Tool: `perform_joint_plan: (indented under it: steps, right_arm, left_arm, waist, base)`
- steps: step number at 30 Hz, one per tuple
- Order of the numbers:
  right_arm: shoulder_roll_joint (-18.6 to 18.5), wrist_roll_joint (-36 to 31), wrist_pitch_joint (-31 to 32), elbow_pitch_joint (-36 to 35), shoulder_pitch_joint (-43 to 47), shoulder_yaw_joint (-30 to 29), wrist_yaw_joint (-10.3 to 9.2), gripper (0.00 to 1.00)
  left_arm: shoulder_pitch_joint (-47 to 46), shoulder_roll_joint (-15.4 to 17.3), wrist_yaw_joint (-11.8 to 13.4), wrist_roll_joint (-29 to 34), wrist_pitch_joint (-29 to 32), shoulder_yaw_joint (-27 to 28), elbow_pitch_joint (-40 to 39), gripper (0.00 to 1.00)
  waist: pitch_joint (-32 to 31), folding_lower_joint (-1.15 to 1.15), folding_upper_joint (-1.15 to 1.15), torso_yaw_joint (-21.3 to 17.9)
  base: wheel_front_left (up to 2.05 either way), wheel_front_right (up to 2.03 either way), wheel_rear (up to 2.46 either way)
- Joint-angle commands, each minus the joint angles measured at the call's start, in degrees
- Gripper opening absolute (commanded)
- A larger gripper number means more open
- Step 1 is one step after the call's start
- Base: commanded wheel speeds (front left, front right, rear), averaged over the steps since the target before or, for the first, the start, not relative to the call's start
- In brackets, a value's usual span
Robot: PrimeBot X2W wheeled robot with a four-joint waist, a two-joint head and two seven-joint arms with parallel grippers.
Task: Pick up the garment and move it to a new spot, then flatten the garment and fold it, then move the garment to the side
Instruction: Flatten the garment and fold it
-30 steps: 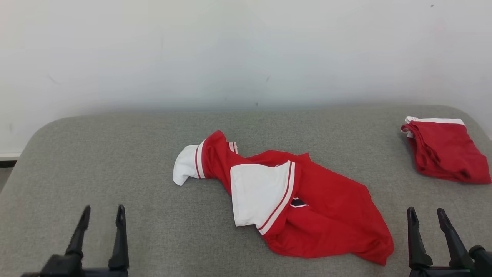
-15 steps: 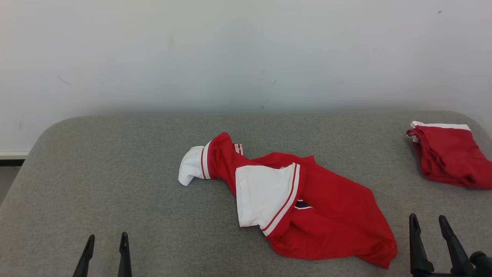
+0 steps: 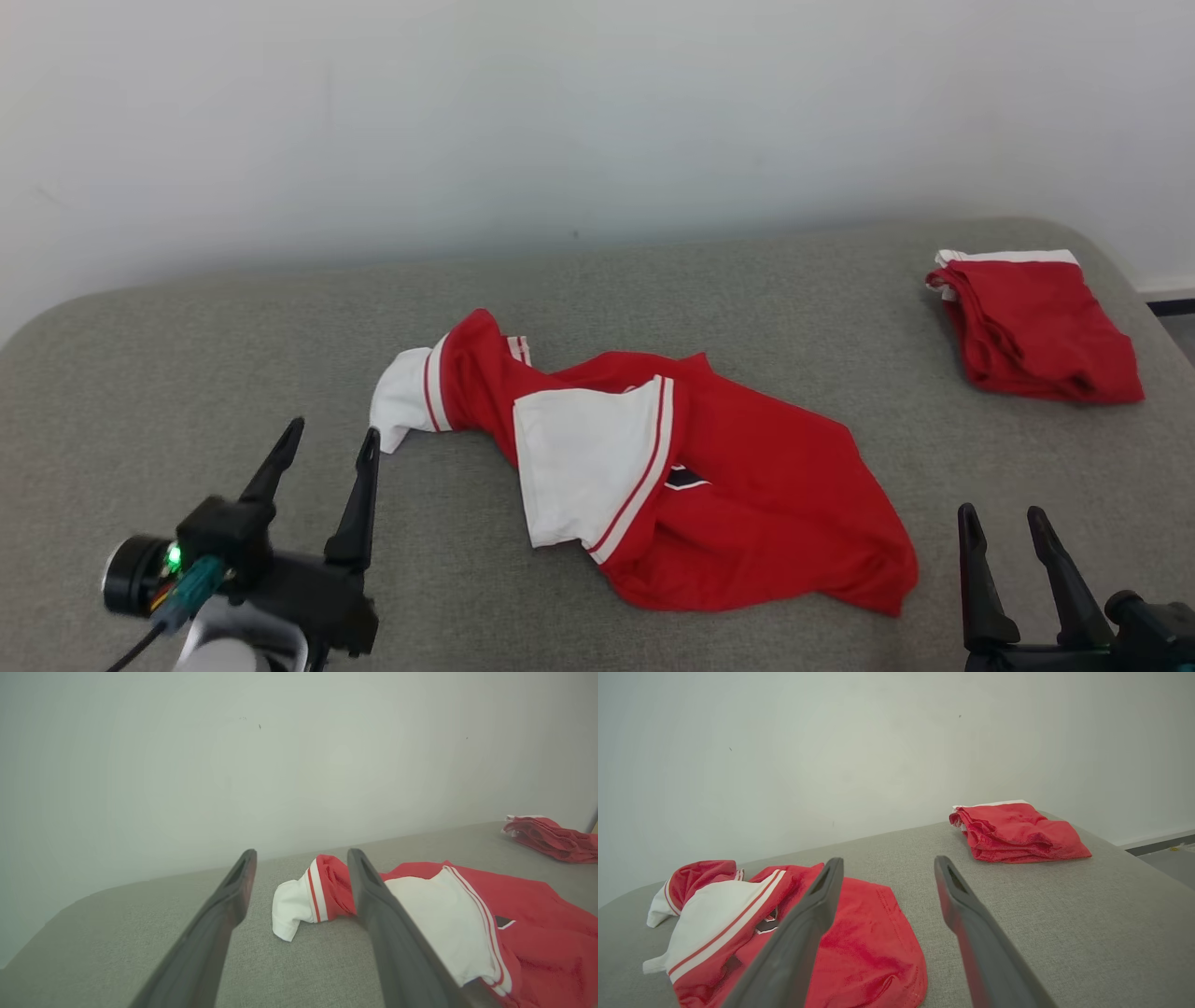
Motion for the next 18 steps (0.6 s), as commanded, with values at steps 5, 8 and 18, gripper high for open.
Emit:
perform_joint_plan:
  steps: [5, 8, 18]
  right_arm:
    - [0.8, 1.3, -1.4, 2.0, -1.0, 0.7, 0.07, 1.00]
    - [0.6, 1.6, -1.9, 3.0, -1.9, 1.1, 0.07, 1.00]
    - [-0.9, 2.1, -2.7, 4.7, -4.8, 2.2, 0.07, 1.00]
  left_arm:
    - [-10.5, -1.2, -2.6, 0.6, 4.1, -3.9, 4.8, 1.00]
    - [-15.5, -2.5, -3.4, 0.0, 5.3, -5.9, 8.3, 1.00]
    - [-25.6, -5.0, -4.6, -2.1, 7.6, -12.4, 24.4, 1.00]
  waist:
    - [4.3, 0.00, 0.00, -5.7]
    - [5.9, 0.00, 0.00, -7.3]
    - [8.7, 0.00, 0.00, -11.5]
  base:
    - [0.00, 0.00, 0.00]
    - [0.00, 0.00, 0.00]
    - [0.00, 0.00, 0.00]
